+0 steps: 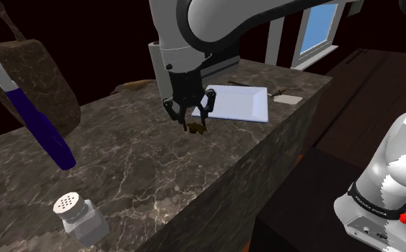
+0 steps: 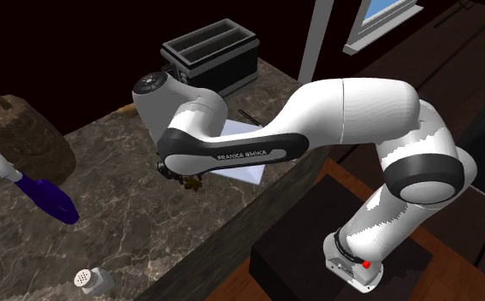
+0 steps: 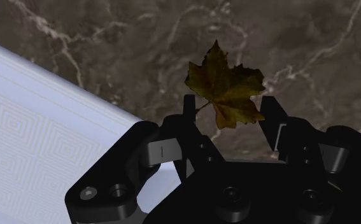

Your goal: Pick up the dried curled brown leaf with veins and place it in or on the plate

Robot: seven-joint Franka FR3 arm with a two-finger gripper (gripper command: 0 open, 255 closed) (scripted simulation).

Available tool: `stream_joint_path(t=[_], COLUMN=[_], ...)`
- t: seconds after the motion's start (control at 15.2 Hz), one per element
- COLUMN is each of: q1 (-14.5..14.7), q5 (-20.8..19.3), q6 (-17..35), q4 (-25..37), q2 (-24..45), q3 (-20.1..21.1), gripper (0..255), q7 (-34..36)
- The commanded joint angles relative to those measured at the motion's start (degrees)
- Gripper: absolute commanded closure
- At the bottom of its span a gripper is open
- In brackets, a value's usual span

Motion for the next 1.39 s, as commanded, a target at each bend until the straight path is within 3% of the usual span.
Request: stream_joint_path(t=[0.0, 1.06, 1.32], q1=[-0.07, 0.46, -2.39], q5=[-0.08, -1.0, 1.03], q6=[-0.98, -13.77, -13.33], q4=[0.59, 14.88, 10.71], q2=[0.2, 1.99, -2.38], q3=[-0.07, 0.29, -2.03], gripper=[255, 255, 255], q7=[0.0, 0.75, -4.38])
